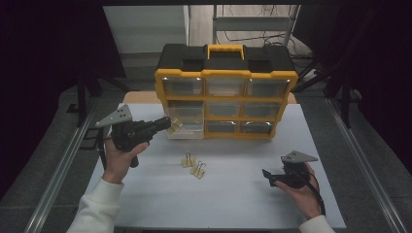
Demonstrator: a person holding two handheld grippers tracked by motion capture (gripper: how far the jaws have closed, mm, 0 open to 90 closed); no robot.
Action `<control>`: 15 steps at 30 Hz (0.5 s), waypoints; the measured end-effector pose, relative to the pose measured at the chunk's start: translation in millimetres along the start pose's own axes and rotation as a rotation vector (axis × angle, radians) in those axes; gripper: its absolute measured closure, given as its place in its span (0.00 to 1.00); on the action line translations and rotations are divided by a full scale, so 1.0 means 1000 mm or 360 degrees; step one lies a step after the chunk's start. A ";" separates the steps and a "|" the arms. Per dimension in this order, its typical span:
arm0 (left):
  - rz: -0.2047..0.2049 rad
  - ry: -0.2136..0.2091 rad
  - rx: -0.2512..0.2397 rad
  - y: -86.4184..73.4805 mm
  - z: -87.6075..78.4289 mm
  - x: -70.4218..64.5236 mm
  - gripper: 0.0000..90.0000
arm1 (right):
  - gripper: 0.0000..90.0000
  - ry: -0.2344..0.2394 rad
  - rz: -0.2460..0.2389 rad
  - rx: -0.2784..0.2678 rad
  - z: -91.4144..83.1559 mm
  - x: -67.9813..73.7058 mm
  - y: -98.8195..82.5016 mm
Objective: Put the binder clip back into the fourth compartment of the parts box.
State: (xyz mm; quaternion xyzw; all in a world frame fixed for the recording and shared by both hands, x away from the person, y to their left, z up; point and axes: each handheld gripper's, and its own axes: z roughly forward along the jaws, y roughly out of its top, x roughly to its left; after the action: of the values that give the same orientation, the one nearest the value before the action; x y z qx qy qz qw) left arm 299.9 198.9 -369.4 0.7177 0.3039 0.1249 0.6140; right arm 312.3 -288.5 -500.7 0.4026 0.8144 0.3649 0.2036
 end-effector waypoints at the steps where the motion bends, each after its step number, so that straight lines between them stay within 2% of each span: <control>1: -0.0004 -0.0001 -0.0004 0.000 0.000 0.000 0.98 | 0.13 -0.0002 -0.0001 0.0000 0.000 0.000 0.000; 15: 0.0034 0.0007 -0.0013 0.007 0.010 0.000 0.98 | 0.13 -0.0011 0.0002 -0.0014 -0.001 -0.001 0.000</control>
State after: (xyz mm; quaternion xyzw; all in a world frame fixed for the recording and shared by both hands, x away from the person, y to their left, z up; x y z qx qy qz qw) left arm 307.2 190.2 -365.3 0.7182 0.2970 0.1341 0.6148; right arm 312.5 -289.7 -499.6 0.4035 0.8119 0.3673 0.2078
